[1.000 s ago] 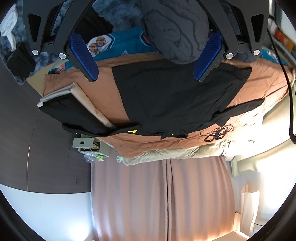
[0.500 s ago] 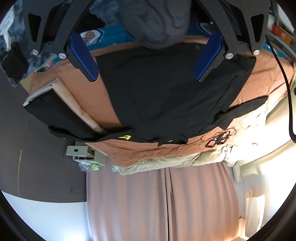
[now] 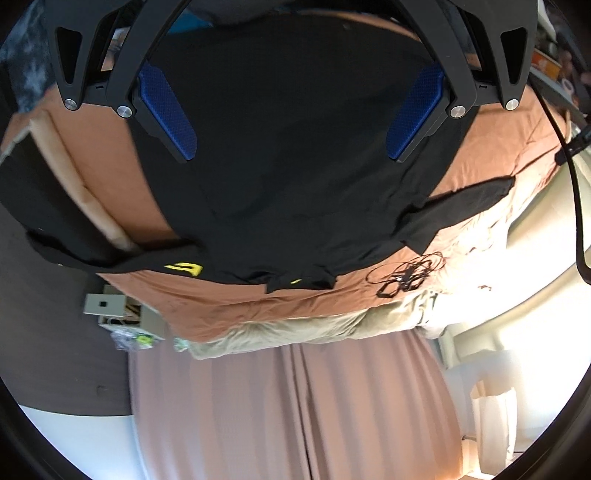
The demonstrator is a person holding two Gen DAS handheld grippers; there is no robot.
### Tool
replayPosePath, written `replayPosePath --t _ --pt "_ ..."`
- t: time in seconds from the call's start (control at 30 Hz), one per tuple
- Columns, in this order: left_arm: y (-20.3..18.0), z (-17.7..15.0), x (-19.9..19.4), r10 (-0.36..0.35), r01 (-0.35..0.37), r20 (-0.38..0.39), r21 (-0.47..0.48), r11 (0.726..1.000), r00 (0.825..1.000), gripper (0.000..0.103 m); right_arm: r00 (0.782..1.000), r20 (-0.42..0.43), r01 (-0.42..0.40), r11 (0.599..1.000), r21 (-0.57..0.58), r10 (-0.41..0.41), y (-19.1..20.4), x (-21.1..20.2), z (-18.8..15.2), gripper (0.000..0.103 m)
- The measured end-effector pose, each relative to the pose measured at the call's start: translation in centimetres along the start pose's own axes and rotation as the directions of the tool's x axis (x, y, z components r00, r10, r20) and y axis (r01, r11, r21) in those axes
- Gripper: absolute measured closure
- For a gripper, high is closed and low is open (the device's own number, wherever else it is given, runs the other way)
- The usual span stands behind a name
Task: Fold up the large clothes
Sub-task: 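Lower the left gripper onto the black jacket sleeve cuff and close it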
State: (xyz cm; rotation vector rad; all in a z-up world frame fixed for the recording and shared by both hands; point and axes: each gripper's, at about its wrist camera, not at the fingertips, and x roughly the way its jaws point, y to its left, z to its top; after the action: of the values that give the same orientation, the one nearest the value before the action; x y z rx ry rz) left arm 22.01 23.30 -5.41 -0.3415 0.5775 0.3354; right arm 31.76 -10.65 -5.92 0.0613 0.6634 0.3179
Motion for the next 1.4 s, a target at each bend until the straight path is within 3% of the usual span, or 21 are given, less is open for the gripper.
replayPosePath --t 0.13,0.43,0.83,1.07,1.17,1.23,1.4 --pt "1.0 1.7 2.2 0.038 -0.038 -0.007 -0.023 0.999 0.999 0.001 0.999 -0.037 -0.036 0.999 -0.009 0.035 1.4 3.3 1.5 0.008" --pt "3.9 4.9 7.2 0.090 -0.093 -0.040 -0.087 0.992 0.995 0.003 0.991 -0.079 -0.107 0.994 -0.010 0.106 4.2 9.6 4.9 0.008" --pt "9.7 6.5 14.1 0.175 -0.192 -0.108 -0.173 0.966 0.979 0.016 0.979 -0.137 -0.147 0.989 0.031 0.150 7.3 18.6 7.7 0.022" --pt "14.5 7.1 17.9 0.242 -0.278 -0.163 -0.259 0.925 0.957 0.031 0.968 -0.187 -0.157 0.986 0.061 0.165 9.2 23.7 7.8 0.031" --pt "16.7 7.4 19.4 0.252 -0.298 -0.181 -0.307 0.904 0.951 0.033 0.963 -0.207 -0.163 0.984 0.068 0.173 10.2 25.2 7.3 0.034" --pt "18.0 7.7 20.4 0.268 -0.316 -0.185 -0.323 0.892 0.945 0.034 0.955 -0.235 -0.174 0.983 0.053 0.182 11.1 26.3 6.7 0.045" --pt "20.5 7.6 23.3 0.257 -0.324 -0.216 -0.386 0.864 0.942 0.034 0.940 -0.293 -0.176 0.984 0.023 0.175 12.6 28.8 5.5 0.046"
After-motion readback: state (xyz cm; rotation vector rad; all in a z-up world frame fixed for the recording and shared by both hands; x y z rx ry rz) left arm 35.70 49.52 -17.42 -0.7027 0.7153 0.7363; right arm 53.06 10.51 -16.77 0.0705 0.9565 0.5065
